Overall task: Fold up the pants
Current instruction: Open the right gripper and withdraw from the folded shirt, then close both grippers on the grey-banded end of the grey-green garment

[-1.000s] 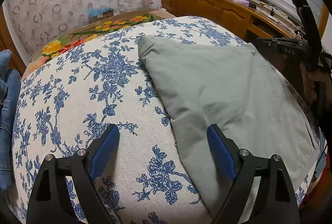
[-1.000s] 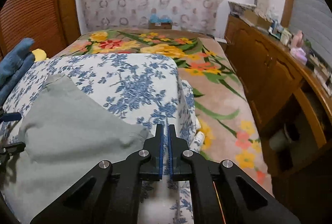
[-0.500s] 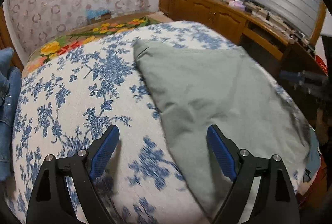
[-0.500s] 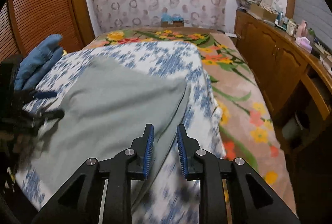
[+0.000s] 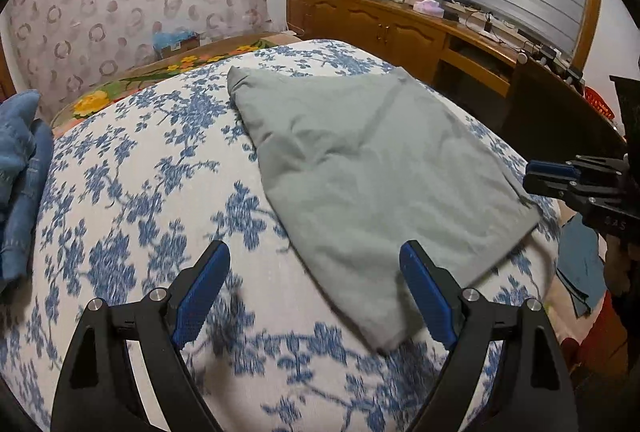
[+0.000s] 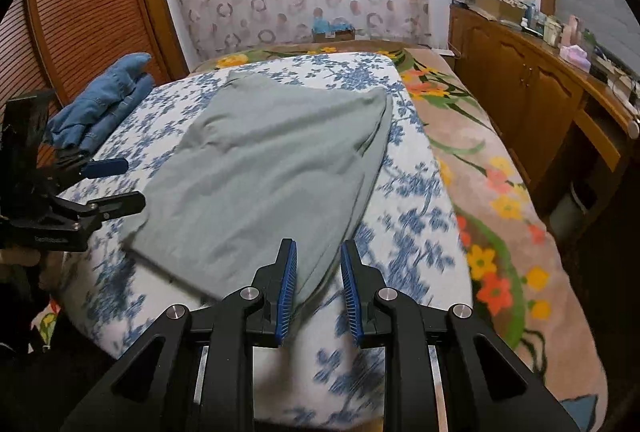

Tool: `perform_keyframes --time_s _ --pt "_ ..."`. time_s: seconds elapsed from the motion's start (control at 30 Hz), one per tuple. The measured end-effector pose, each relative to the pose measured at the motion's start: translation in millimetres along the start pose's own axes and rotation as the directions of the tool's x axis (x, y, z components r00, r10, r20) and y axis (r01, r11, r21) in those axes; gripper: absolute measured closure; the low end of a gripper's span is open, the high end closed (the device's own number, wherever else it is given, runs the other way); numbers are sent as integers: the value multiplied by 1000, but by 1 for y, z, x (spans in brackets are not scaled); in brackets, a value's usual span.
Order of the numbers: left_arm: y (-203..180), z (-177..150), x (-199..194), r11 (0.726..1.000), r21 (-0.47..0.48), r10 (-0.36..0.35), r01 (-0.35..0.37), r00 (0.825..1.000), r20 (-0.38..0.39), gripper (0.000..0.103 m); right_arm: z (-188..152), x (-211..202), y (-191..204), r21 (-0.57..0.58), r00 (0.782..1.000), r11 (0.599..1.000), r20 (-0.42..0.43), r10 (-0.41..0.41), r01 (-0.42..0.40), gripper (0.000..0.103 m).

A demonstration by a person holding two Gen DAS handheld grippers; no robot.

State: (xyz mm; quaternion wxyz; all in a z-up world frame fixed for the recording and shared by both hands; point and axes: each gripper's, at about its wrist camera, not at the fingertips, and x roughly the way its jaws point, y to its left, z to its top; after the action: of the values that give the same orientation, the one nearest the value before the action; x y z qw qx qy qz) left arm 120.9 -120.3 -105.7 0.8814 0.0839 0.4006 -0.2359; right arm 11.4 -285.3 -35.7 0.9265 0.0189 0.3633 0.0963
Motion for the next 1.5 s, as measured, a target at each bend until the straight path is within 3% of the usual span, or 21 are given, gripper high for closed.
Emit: perform_keyframes --time_s 0.27,0.3,0.33,0.67,0.83,0.93,1.07,1.3,1.5 --pt "-3 -13 -2 1000 11 9 -9 1000 -28 16 -11 4 17 24 999 1000 -32 7 -7 80" --pt "-3 -14 -1 1000 10 9 -9 999 -31 16 -11 3 17 20 1000 1000 -29 9 -8 82" --pt "-2 -15 1 1000 6 9 -9 999 -38 16 -10 1 19 16 1000 1000 -24 13 -12 92" --pt "4 -21 7 1000 -21 9 -10 999 -53 16 -17 -4 23 -1 1000 1000 -15 8 -8 93" --pt "3 -19 -2 1000 -28 -6 6 1000 -24 17 -16 -2 22 23 1000 1000 3 -10 10 76" --pt "0 -19 -10 999 -34 -38 38 999 -2 24 -17 2 20 41 1000 999 -2 -8 8 71" --pt "-6 -17 -12 997 -31 -73 73 997 3 36 -20 10 20 60 1000 998 -14 2 -1 71" --pt "-8 -22 3 998 -27 -62 61 997 -47 37 -21 16 21 78 1000 997 -12 1 0 71" --pt "-8 -23 3 998 -26 -64 63 997 -38 37 -22 16 18 94 999 995 -16 31 -30 71"
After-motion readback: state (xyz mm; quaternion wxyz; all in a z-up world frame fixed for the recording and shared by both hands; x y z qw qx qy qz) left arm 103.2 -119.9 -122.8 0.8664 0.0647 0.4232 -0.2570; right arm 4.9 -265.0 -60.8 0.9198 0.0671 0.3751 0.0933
